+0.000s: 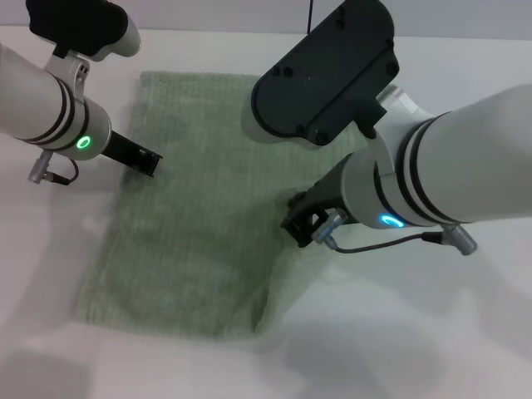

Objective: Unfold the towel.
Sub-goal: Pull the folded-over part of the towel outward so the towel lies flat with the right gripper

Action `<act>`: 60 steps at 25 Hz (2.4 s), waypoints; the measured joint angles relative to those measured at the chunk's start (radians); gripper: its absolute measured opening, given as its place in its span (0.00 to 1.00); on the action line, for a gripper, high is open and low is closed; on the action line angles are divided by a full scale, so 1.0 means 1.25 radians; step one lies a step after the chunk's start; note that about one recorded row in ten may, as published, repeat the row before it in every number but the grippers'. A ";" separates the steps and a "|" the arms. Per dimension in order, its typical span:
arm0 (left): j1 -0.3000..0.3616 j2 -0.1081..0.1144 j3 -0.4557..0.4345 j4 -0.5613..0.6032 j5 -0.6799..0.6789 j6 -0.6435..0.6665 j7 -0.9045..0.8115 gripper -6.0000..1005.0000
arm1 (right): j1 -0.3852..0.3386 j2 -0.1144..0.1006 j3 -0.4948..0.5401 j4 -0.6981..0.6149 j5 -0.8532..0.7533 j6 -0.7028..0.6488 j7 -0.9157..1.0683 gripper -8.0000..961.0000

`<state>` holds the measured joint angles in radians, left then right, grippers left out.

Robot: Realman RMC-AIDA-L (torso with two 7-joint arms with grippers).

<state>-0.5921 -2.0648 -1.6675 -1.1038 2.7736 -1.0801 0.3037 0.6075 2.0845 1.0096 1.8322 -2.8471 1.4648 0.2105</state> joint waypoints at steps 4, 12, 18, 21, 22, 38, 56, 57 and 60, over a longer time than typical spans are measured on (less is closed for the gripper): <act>0.000 0.000 0.000 0.001 0.000 0.001 0.000 0.06 | 0.006 0.000 -0.001 0.019 0.000 0.040 0.014 0.01; 0.000 0.000 0.000 0.002 0.000 0.001 0.000 0.06 | 0.010 0.000 -0.007 0.024 0.000 0.088 0.034 0.01; 0.000 0.000 0.000 0.005 0.000 0.000 0.000 0.07 | 0.010 0.000 -0.008 0.034 0.000 0.123 0.046 0.01; -0.001 0.000 0.000 0.006 0.000 0.001 0.000 0.07 | 0.012 0.000 -0.009 0.036 0.000 0.137 0.050 0.01; -0.002 0.000 0.000 0.006 0.000 0.001 0.000 0.07 | 0.013 0.000 -0.009 0.036 0.000 0.142 0.052 0.01; -0.007 -0.001 0.000 0.008 0.000 -0.001 0.000 0.07 | 0.017 0.001 -0.021 0.035 0.008 0.187 0.067 0.01; -0.017 -0.002 0.010 0.021 -0.001 0.002 -0.001 0.08 | 0.016 0.003 -0.045 0.038 0.009 0.226 0.103 0.05; -0.018 -0.002 0.010 0.022 -0.001 0.003 -0.001 0.08 | 0.017 0.003 -0.052 0.039 0.008 0.233 0.113 0.05; -0.018 -0.002 0.010 0.022 -0.001 0.003 0.000 0.08 | 0.017 0.003 -0.060 0.043 0.005 0.245 0.125 0.06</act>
<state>-0.6150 -2.0678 -1.6551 -1.0763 2.7718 -1.0768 0.3033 0.6283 2.0878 0.9343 1.8862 -2.8405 1.7715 0.3671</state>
